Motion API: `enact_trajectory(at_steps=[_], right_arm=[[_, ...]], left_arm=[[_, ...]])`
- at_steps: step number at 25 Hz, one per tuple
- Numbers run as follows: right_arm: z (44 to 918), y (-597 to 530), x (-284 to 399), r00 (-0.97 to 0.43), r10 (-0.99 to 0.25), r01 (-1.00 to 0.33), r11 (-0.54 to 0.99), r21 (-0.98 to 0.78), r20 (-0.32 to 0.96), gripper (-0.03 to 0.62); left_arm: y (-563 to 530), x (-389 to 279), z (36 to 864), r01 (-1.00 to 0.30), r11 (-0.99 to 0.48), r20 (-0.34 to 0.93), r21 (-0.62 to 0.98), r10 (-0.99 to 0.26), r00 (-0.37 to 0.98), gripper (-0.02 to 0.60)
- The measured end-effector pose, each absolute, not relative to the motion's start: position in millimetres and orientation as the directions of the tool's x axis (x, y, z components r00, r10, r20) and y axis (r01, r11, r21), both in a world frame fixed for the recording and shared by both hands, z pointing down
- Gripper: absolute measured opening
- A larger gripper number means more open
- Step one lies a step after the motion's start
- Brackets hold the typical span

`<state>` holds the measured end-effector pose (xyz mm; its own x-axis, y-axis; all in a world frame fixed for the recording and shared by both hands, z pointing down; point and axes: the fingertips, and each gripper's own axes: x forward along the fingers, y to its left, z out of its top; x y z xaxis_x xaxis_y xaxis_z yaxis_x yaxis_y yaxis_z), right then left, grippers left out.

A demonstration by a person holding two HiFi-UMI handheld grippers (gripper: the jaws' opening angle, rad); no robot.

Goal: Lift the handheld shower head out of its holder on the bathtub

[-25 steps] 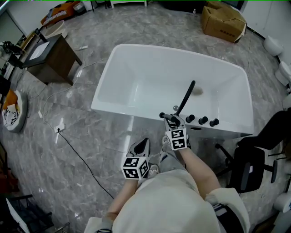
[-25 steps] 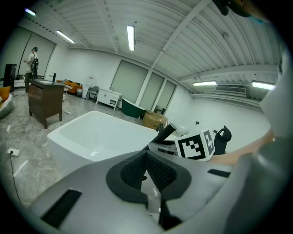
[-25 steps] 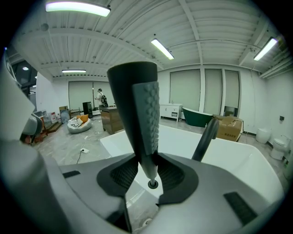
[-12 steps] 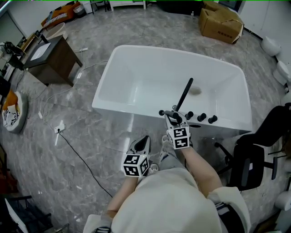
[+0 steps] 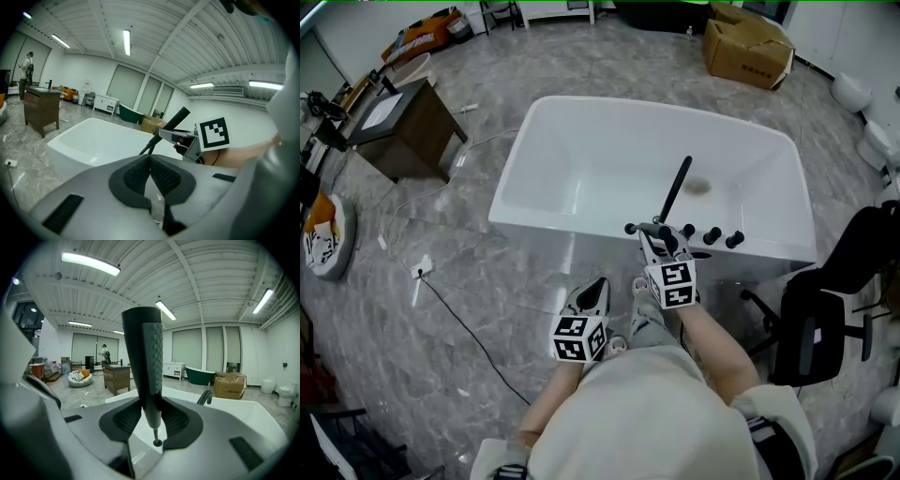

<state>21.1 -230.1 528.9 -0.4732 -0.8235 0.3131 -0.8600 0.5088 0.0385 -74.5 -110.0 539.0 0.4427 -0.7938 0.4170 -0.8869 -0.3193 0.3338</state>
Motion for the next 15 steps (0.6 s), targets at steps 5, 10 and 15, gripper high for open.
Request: enact_trajectory(at_steps=[5, 10, 15], right_arm=[[504, -214, 23, -0.48, -0.839, -0.863, 0.504, 0.034, 0.256, 0.143], [479, -199, 22, -0.479, -0.853, -0.868, 0.496, 0.036, 0.209, 0.143], [452, -182, 21, -0.489, -0.859, -0.865, 0.5, 0.043, 0.154, 0.143]], left_arm=[[-104, -75, 536, -0.884, -0.331, 0.407, 0.329, -0.795, 0.449, 0.02], [-98, -77, 533, -0.882, -0.348, 0.394, 0.318, -0.797, 0.457, 0.02], [-95, -80, 528, -0.883, -0.353, 0.38, 0.31, -0.805, 0.455, 0.02]])
